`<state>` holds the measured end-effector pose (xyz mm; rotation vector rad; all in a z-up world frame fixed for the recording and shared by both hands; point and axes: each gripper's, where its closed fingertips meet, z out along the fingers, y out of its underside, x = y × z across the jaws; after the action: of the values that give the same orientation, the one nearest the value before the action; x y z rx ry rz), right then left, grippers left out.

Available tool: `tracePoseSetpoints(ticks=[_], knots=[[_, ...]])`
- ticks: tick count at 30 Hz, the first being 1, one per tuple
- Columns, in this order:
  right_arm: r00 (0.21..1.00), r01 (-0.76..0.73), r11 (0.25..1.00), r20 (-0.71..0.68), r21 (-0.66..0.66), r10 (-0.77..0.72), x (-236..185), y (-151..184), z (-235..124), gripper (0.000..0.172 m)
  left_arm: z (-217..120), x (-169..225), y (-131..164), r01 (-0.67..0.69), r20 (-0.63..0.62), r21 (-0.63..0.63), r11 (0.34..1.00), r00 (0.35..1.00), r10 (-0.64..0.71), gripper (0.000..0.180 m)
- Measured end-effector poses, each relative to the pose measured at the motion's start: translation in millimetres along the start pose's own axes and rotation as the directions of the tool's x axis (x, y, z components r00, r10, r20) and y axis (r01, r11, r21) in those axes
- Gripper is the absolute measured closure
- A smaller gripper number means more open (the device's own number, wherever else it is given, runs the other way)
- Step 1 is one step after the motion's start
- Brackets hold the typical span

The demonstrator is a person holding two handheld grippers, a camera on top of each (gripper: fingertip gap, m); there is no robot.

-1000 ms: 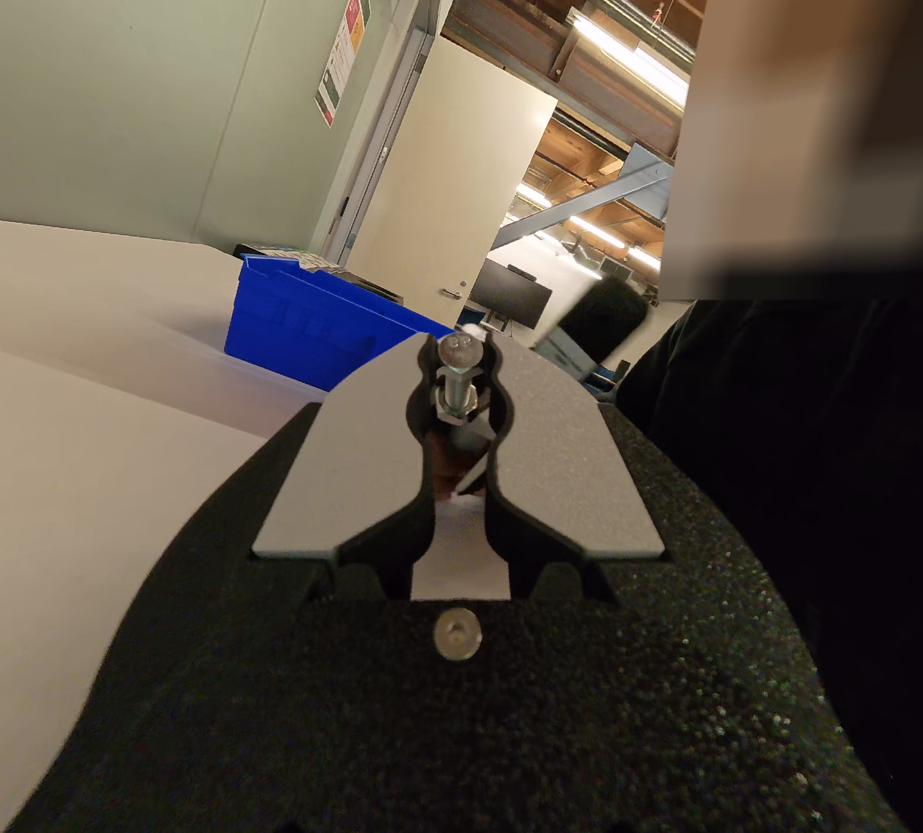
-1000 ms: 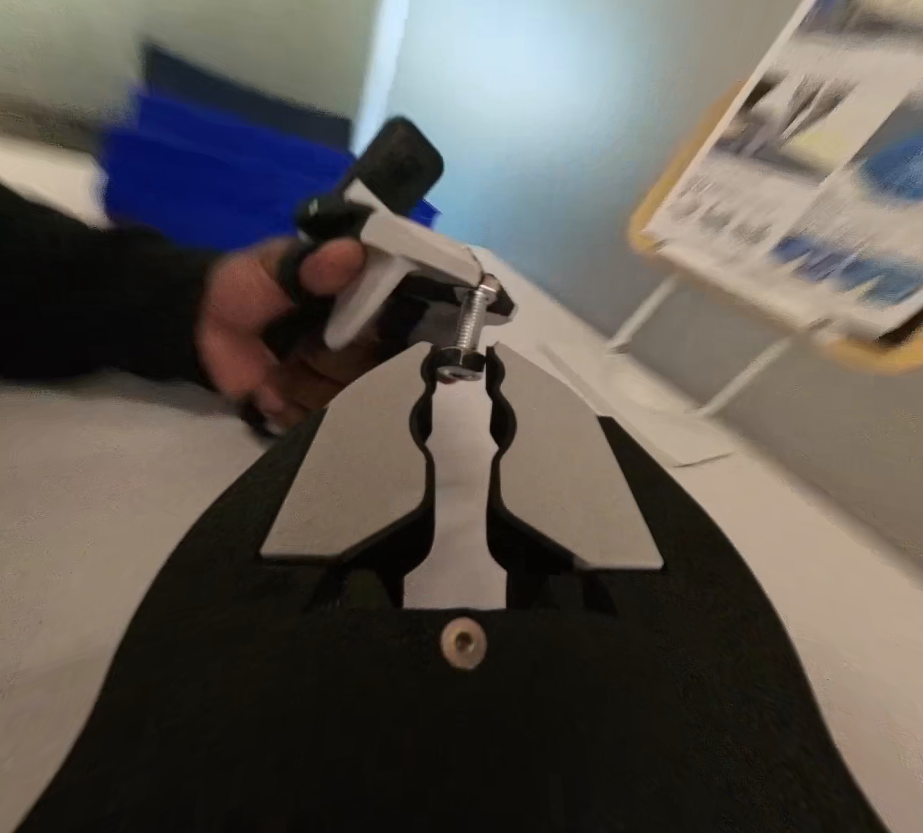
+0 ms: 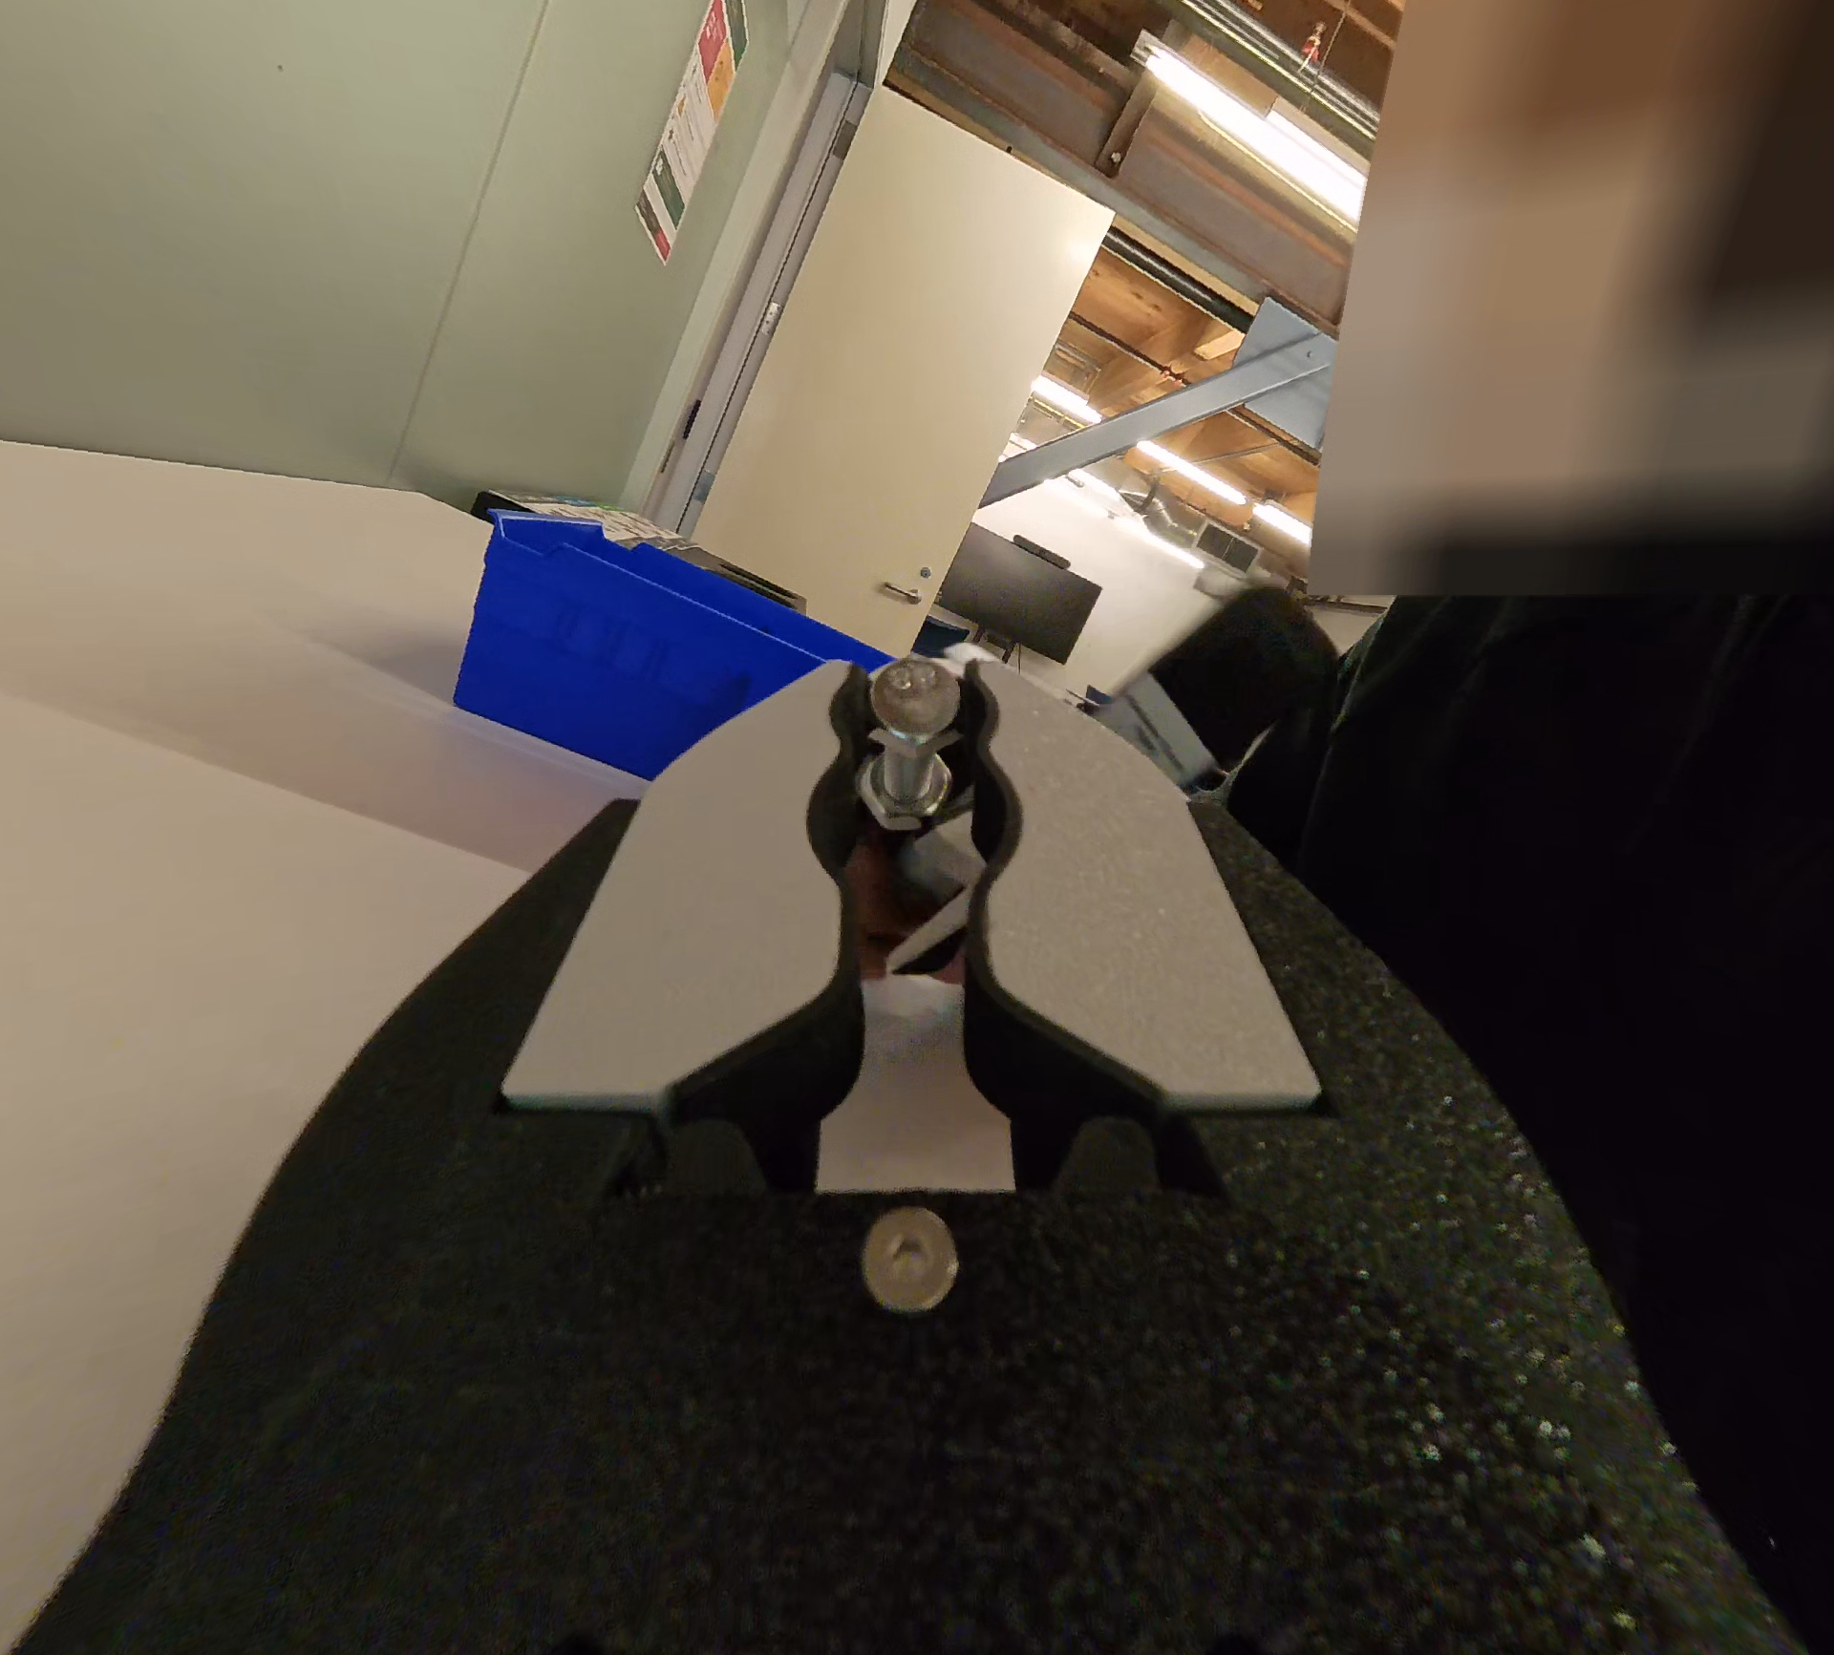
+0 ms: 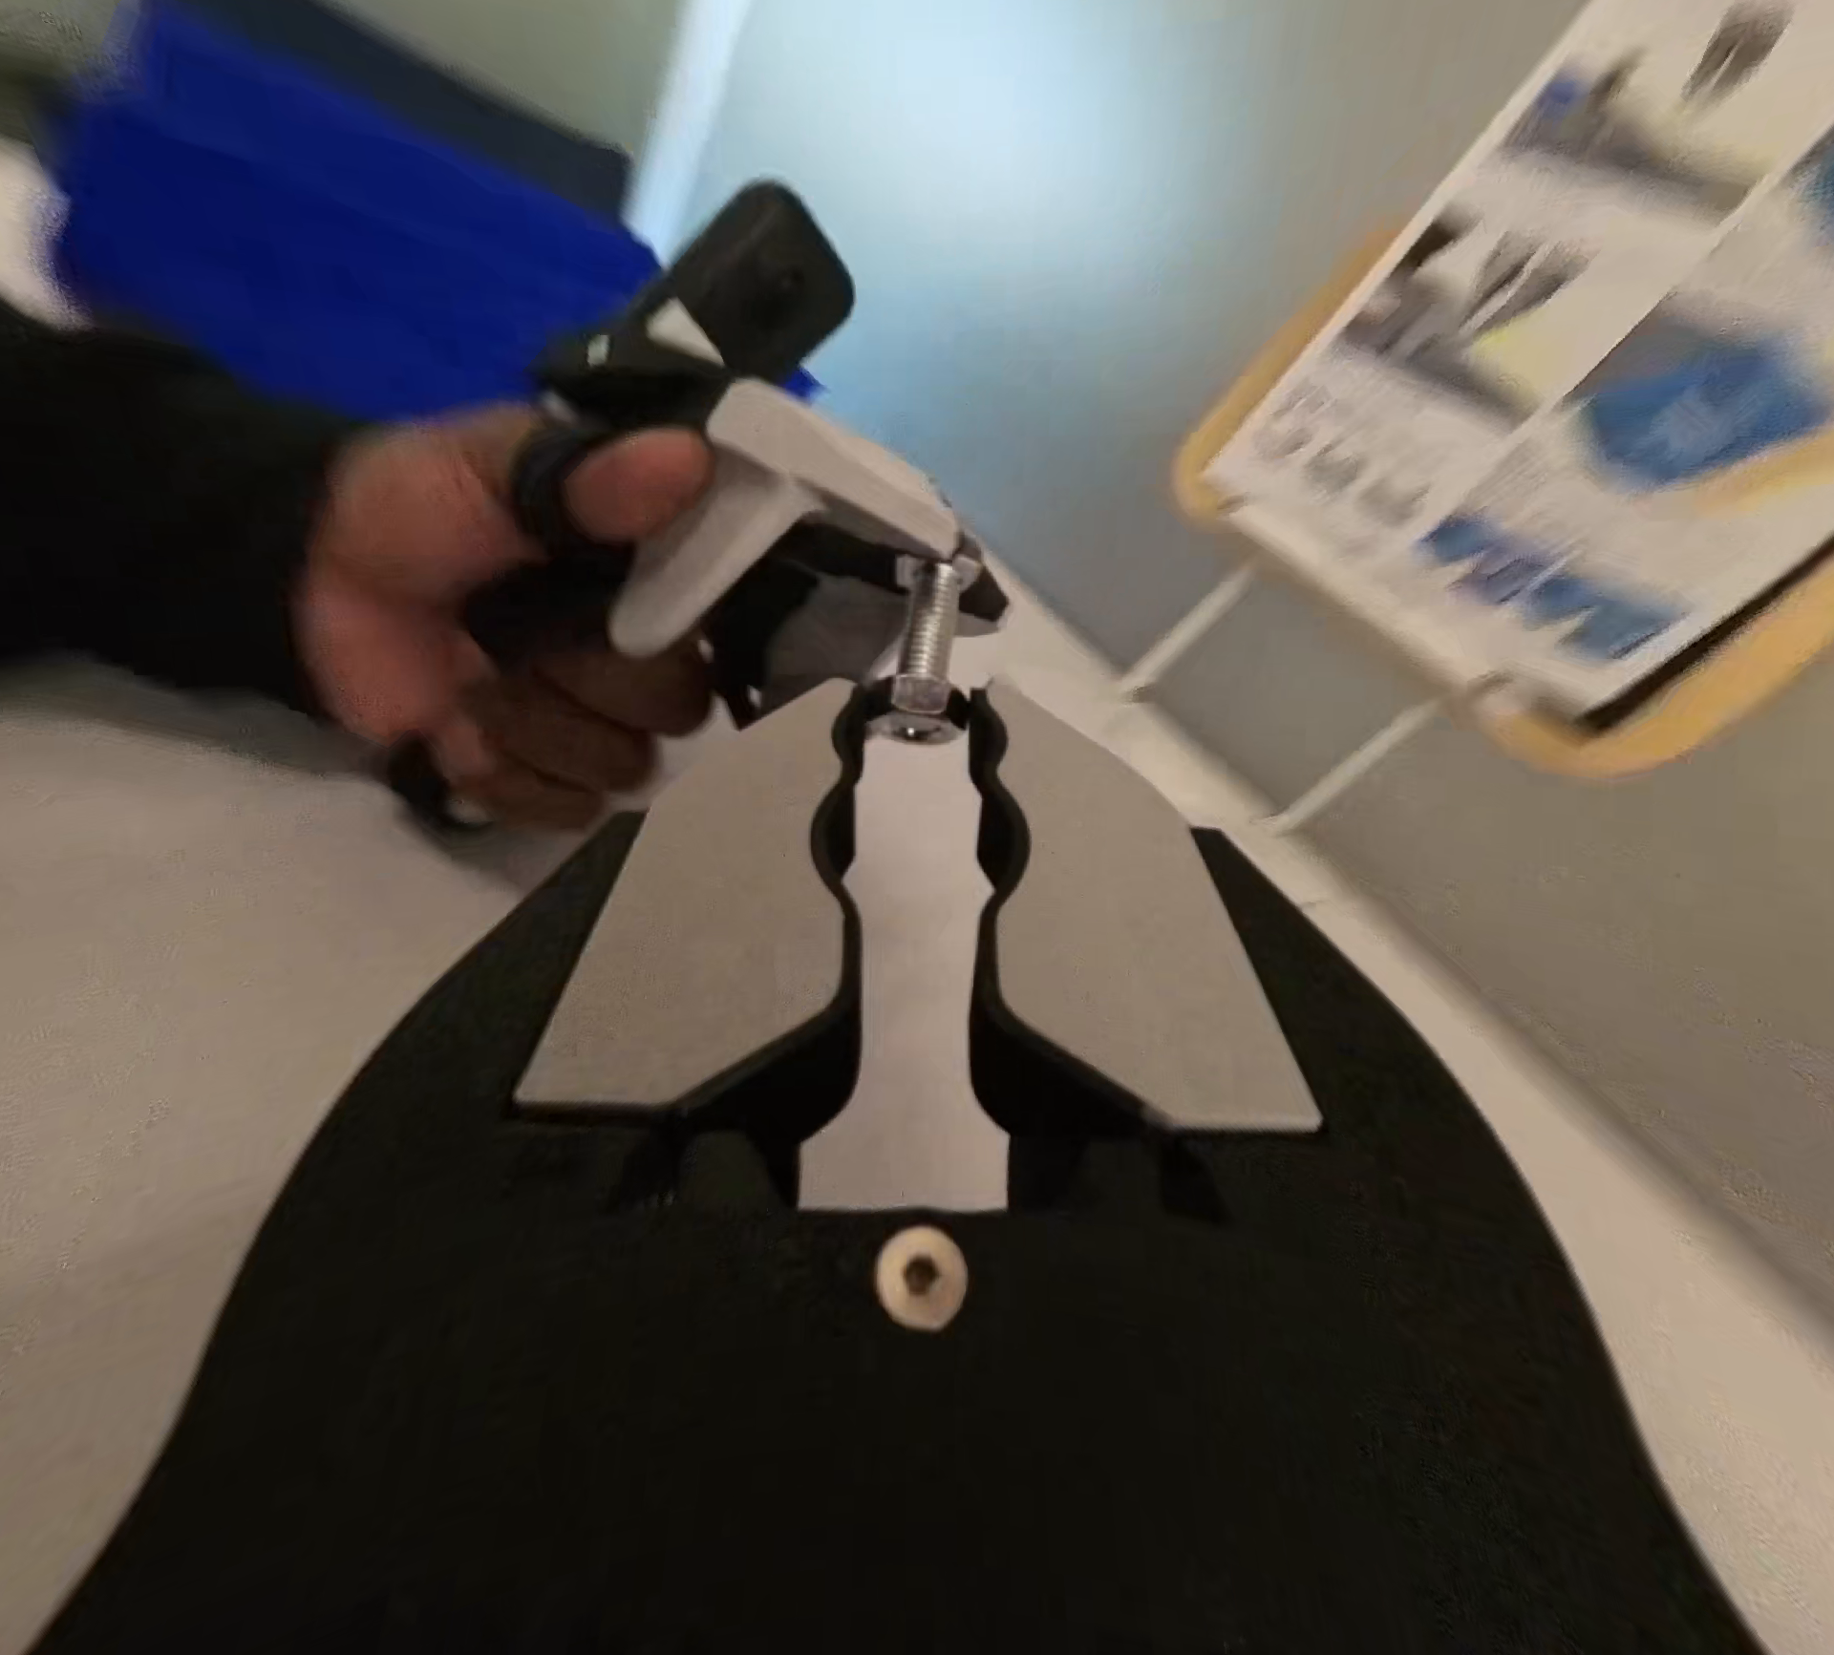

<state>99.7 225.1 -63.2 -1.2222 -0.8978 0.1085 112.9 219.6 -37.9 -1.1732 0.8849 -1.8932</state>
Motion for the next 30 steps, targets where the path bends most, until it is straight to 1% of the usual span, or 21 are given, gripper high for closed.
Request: tracePoseSetpoints(ticks=[2,3,4,5,7,9,10,12,15,17,18,19,20,21,22,23,25,27,28,29,30], knots=[[0.952,0.286,0.957,-0.098,-0.045,-0.289,0,-2,0,0.152,-1,-1,-1,-0.001,-0.001,0.001,1.0,1.0,0.001,0.163],[0.926,0.353,0.933,-0.119,-0.065,-0.359,-1,-2,0,0.152,-1,0,0,-0.001,-0.001,0.002,1.0,1.0,0.001,0.163],[0.922,0.361,0.93,-0.122,-0.071,-0.367,-1,-3,0,0.152,-1,-1,-1,-0.001,0.001,0.003,1.0,1.0,0.001,0.163],[0.938,0.322,0.945,-0.115,-0.061,-0.327,-1,-4,0,0.152,-1,-1,-1,-0.002,0.001,0.004,1.0,1.0,0.002,0.163],[0.984,0.157,0.988,-0.081,-0.012,-0.157,3,-8,-2,0.147,0,0,-1,-0.004,0.006,0.01,1.0,1.0,0.004,0.163],[0.996,-0.091,0.995,0.004,0.043,0.091,6,-13,-3,0.141,-1,1,-2,-0.003,0.007,0.014,1.0,1.0,0.003,0.163],[0.972,-0.232,0.971,0.061,0.058,0.229,8,-14,-3,0.137,-1,1,-2,-0.004,0.007,0.016,1.0,1.0,0.004,0.163],[0.853,-0.507,0.861,0.177,0.049,0.492,10,-14,-2,0.131,-1,1,-2,-0.006,0.005,0.014,1.0,1.0,0.006,0.163],[0.56,-0.797,0.603,0.326,-0.038,0.762,8,-9,0,0.131,-1,2,-1,-0.009,-0.003,0.01,1.0,1.0,0.009,0.163],[0.378,-0.887,0.45,0.395,-0.103,0.837,4,-8,1,0.133,0,3,-1,-0.008,-0.016,0.006,1.0,1.0,0.008,0.163],[0.313,-0.908,0.398,0.42,-0.13,0.852,1,-8,1,0.133,0,3,-1,-0.009,-0.02,0.004,1.0,1.0,0.009,0.163],[0.275,-0.917,0.37,0.437,-0.148,0.856,0,-9,0,0.136,0,3,0,-0.009,-0.021,0.001,1.0,1.0,0.009,0.163],[0.271,-0.918,0.368,0.441,-0.15,0.855,-1,-9,0,0.145,0,3,0,-0.009,-0.023,-0.001,1.0,1.0,0.009,0.163],[0.299,-0.91,0.39,0.429,-0.14,0.852,-1,-8,1,0.154,0,3,0,-0.009,-0.023,-0.003,1.0,1.0,0.009,0.163],[0.352,-0.892,0.435,0.414,-0.124,0.839,-1,-7,1,0.155,0,3,0,-0.007,-0.018,-0.001,1.0,1.0,0.007,0.163],[0.432,-0.856,0.506,0.394,-0.102,0.811,-3,-6,2,0.155,0,2,0,-0.005,-0.019,-0.001,1.0,1.0,0.005,0.163],[0.646,-0.722,0.69,0.317,-0.039,0.694,-3,-3,3,0.155,1,1,0,-0.004,-0.01,-0.003,1.0,1.0,0.004,0.163],[0.855,-0.493,0.87,0.196,0.018,0.48,0,-3,2,0.155,1,0,0,-0.002,0.001,-0.002,1.0,1.0,0.002,0.163],[0.932,-0.346,0.938,0.128,0.029,0.34,1,-4,2,0.155,1,0,0,-0.001,0.002,0.0,1.0,1.0,0.001,0.163],[0.981,-0.184,0.983,0.06,0.024,0.182,1,-4,2,0.155,1,-1,0,0.0,0.004,0.001,1.0,1.0,0.0,0.163],[1.0,-0.017,1.0,-0.003,0.011,0.017,1,-5,2,0.154,1,-1,0,0.001,0.007,0.002,1.0,1.0,-0.001,0.163]])
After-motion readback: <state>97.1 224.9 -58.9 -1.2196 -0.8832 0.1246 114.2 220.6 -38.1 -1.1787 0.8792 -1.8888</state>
